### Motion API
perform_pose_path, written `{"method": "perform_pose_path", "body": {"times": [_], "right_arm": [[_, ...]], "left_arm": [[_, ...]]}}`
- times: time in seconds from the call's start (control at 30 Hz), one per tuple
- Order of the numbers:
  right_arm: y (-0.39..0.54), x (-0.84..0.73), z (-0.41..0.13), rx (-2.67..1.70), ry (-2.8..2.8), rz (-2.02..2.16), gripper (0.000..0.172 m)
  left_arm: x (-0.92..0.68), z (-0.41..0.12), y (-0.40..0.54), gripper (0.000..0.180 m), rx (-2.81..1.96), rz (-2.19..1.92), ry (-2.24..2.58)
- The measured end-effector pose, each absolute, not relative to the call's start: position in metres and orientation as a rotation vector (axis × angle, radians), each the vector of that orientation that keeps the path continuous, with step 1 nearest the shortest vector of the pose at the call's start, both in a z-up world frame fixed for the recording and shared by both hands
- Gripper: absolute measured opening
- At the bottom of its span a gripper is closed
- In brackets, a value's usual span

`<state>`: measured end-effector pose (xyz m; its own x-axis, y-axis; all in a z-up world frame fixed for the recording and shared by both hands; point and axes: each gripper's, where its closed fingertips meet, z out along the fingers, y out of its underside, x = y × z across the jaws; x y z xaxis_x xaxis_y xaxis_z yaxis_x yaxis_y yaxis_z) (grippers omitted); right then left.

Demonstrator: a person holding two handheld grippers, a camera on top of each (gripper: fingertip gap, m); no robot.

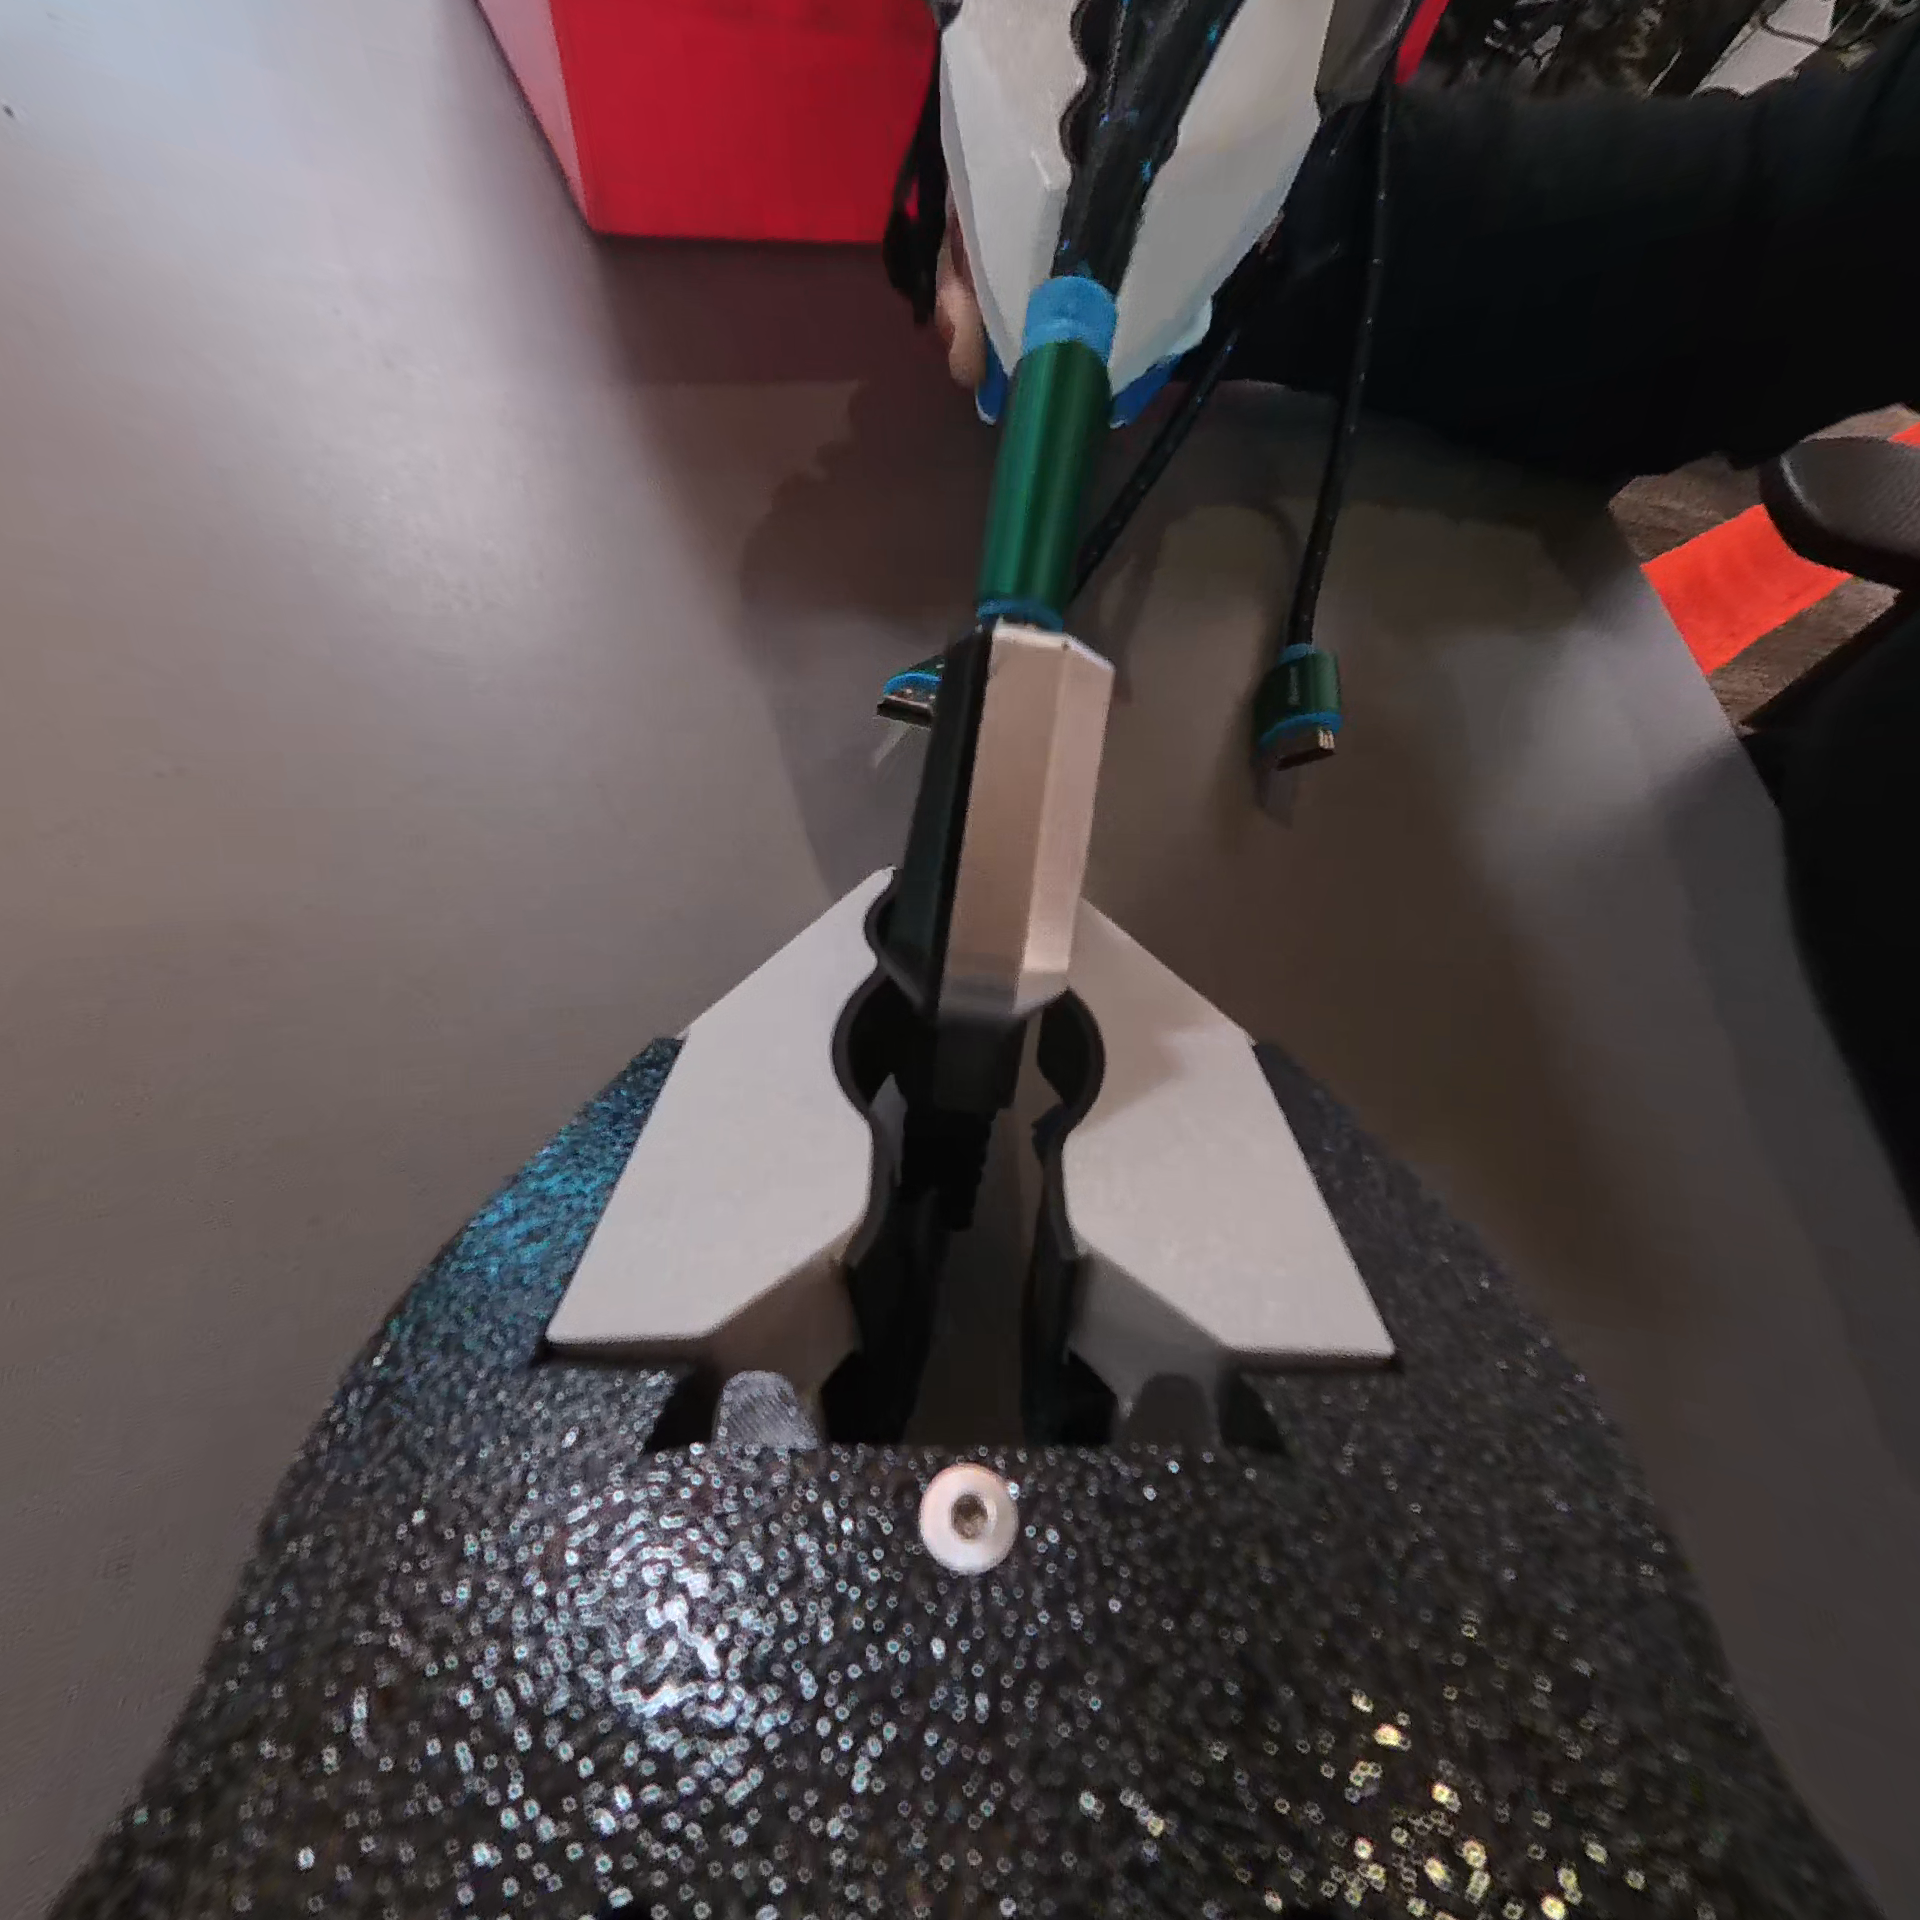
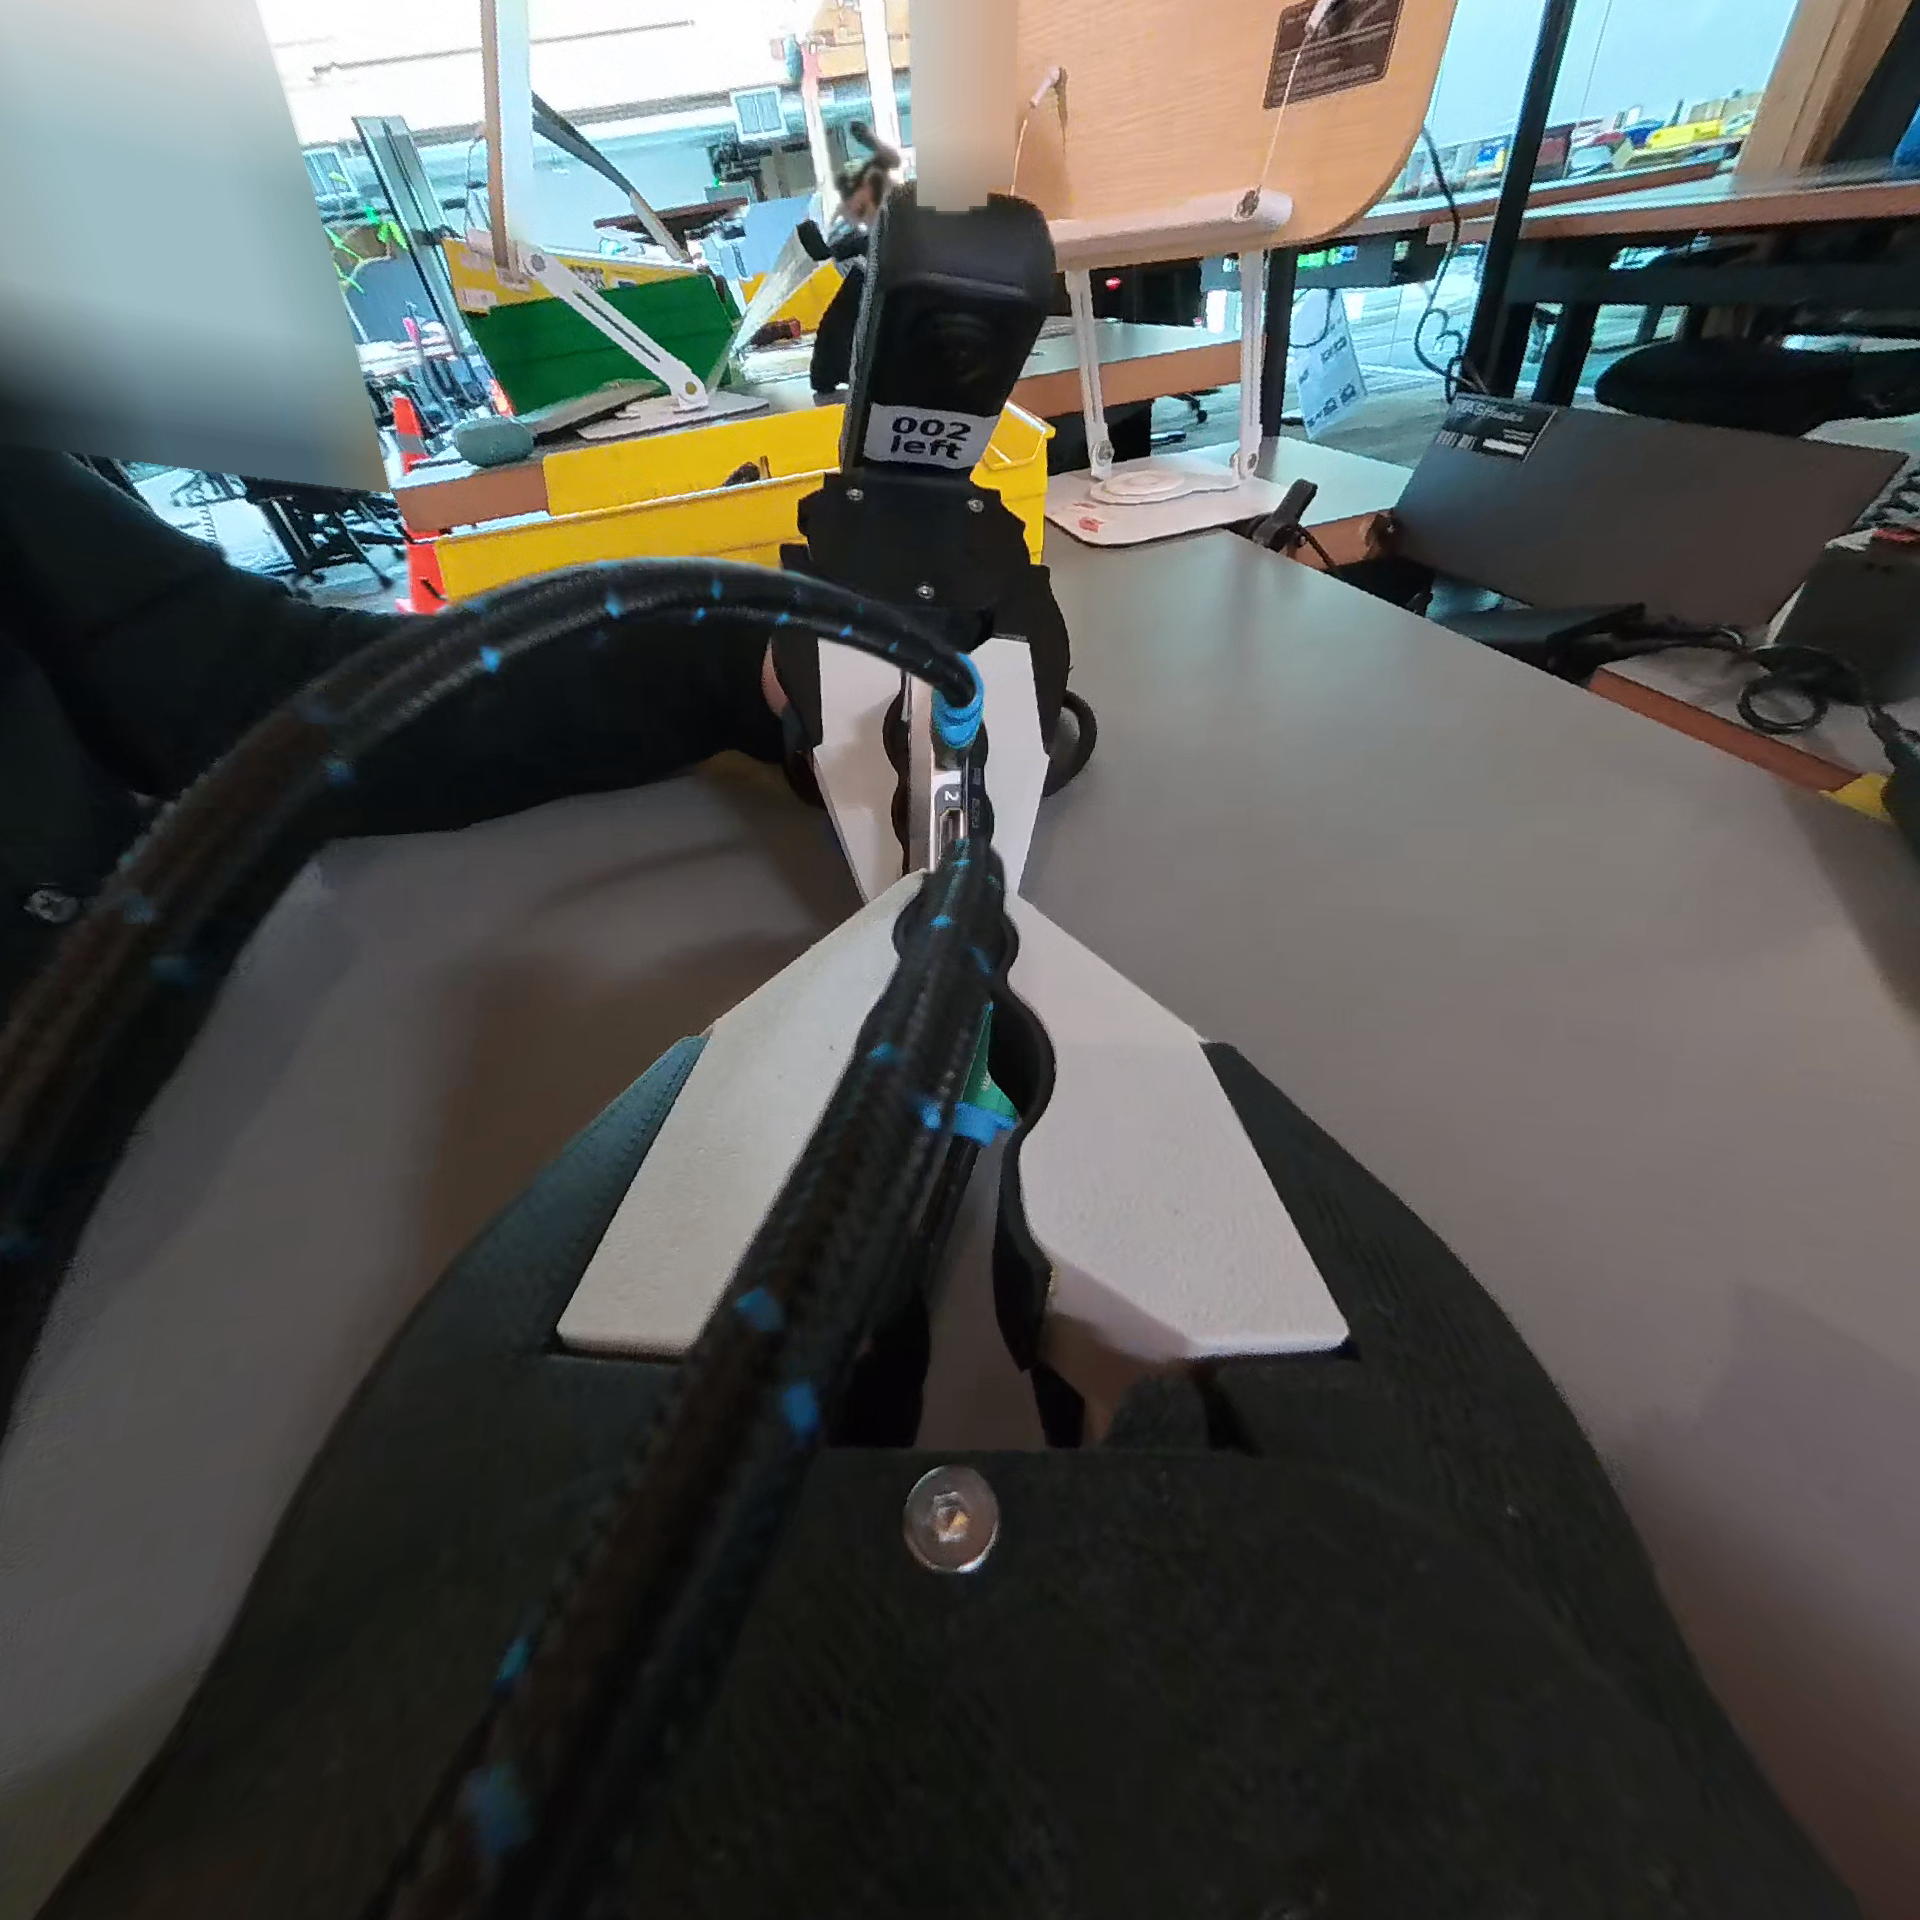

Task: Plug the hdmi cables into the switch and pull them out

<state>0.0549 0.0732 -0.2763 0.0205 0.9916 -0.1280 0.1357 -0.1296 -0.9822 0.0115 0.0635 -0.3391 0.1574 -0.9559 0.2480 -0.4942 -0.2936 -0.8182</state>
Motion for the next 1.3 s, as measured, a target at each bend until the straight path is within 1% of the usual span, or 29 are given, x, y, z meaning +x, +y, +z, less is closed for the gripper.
{"method": "perform_pose_path", "body": {"times": [0.33, 0.43, 0.53, 0.73, 0.77, 0.8, 0.83, 0.87, 0.9, 1.2, 1.23, 1.3], "right_arm": [[0.078, 0.052, -0.279, -1.506, -1.18, 1.351, 0.005], [0.074, 0.05, -0.276, -1.487, -1.168, 1.339, 0.003], [0.083, 0.049, -0.278, -1.519, -1.119, 1.287, 0.007], [0.073, 0.049, -0.281, -1.533, -1.18, 1.349, 0.006], [0.071, 0.046, -0.289, -1.561, -1.234, 1.306, 0.014], [0.069, 0.043, -0.296, -1.58, -1.299, 1.259, 0.028], [0.066, 0.041, -0.3, -1.575, -1.351, 1.226, 0.033], [0.064, 0.04, -0.301, -1.551, -1.389, 1.202, 0.027], [0.064, 0.039, -0.301, -1.528, -1.409, 1.177, 0.009], [0.061, 0.037, -0.302, -1.53, -1.42, 1.205, 0.012], [0.061, 0.037, -0.302, -1.538, -1.412, 1.214, 0.009], [0.061, 0.036, -0.301, -1.552, -1.385, 1.212, 0.009]], "left_arm": [[0.011, -0.339, 0.062, 0.019, -1.868, -1.066, 1.39], [0.011, -0.34, 0.061, 0.018, -1.864, -1.065, 1.4], [0.011, -0.34, 0.062, 0.019, -1.868, -1.065, 1.392], [0.012, -0.34, 0.061, 0.021, -1.835, -1.006, 1.408], [0.012, -0.34, 0.061, 0.02, -1.829, -1.0, 1.415], [0.012, -0.34, 0.06, 0.02, -1.821, -0.992, 1.423], [0.012, -0.341, 0.059, 0.02, -1.813, -0.986, 1.431], [0.013, -0.341, 0.058, 0.02, -1.808, -0.982, 1.437], [0.013, -0.341, 0.059, 0.02, -1.809, -0.979, 1.434], [0.012, -0.34, 0.056, 0.019, -1.787, -0.974, 1.461], [0.012, -0.34, 0.056, 0.019, -1.785, -0.97, 1.463], [0.012, -0.34, 0.056, 0.019, -1.783, -0.964, 1.465]]}}
